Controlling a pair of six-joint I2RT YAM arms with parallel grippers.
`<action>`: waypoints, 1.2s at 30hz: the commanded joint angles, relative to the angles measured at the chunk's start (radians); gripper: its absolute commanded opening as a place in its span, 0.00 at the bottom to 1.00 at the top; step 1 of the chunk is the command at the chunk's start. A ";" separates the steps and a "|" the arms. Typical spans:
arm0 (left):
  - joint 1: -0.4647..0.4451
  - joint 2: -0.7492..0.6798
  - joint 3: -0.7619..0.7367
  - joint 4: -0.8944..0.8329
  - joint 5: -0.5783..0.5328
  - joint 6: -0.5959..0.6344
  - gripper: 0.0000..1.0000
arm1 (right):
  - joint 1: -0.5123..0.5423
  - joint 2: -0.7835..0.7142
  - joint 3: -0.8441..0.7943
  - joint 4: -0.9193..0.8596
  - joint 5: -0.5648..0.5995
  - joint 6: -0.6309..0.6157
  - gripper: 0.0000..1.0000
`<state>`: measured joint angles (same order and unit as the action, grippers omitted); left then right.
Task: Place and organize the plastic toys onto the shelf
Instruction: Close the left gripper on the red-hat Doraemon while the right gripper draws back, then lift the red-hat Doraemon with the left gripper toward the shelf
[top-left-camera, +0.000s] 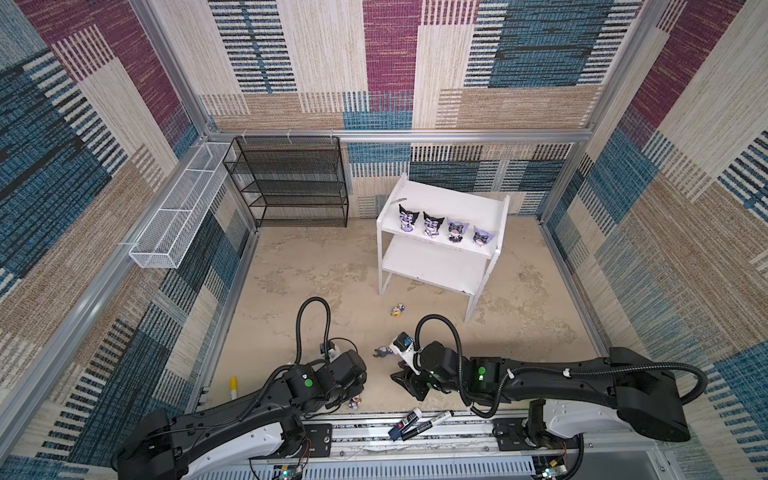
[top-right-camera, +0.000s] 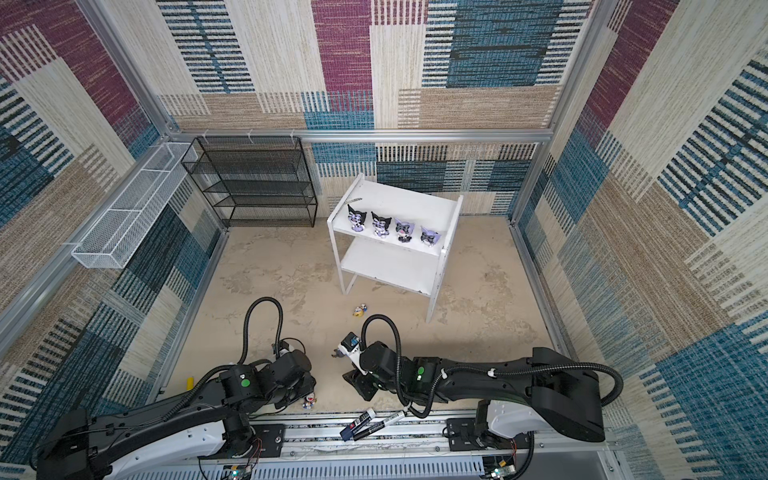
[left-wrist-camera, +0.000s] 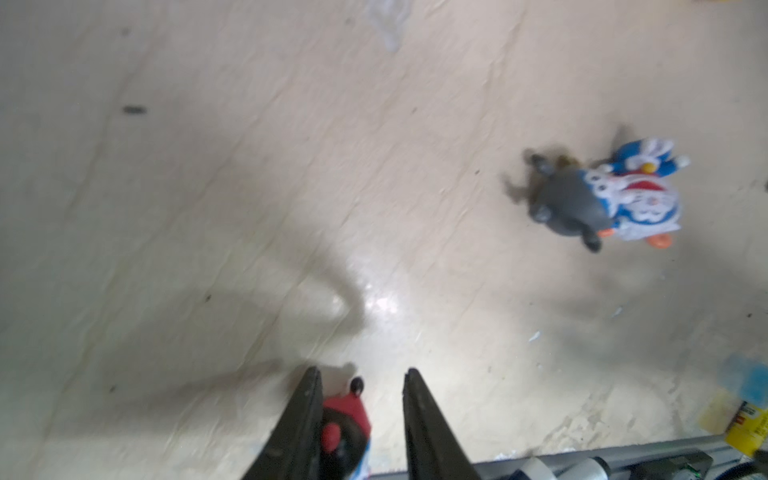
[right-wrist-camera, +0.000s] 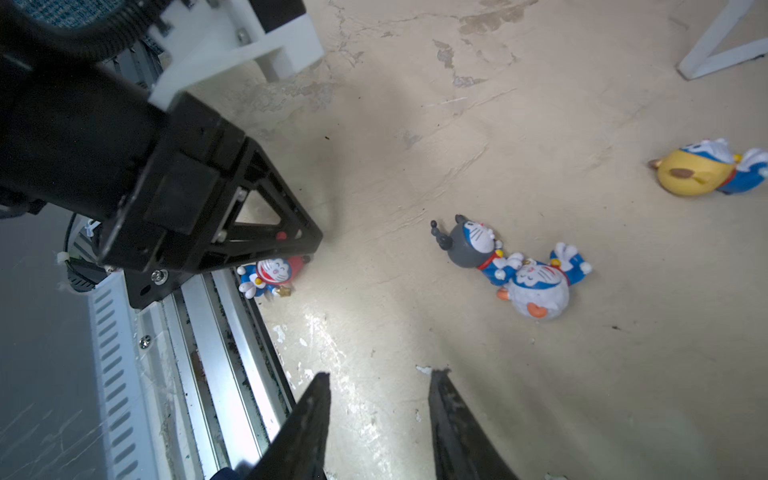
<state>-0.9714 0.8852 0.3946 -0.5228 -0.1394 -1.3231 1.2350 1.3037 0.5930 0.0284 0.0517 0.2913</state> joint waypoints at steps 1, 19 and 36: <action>0.048 0.042 0.016 0.152 0.041 0.171 0.27 | 0.000 -0.001 0.001 0.035 -0.015 0.027 0.43; -0.008 0.009 0.144 -0.249 0.053 0.314 0.56 | -0.012 -0.085 -0.033 -0.022 0.075 0.020 0.71; -0.205 0.315 0.284 -0.324 -0.068 0.368 0.47 | -0.043 -0.142 -0.091 -0.004 0.075 0.028 0.73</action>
<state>-1.1595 1.1645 0.6525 -0.8009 -0.1490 -0.9966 1.1942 1.1702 0.5072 0.0025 0.1162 0.3130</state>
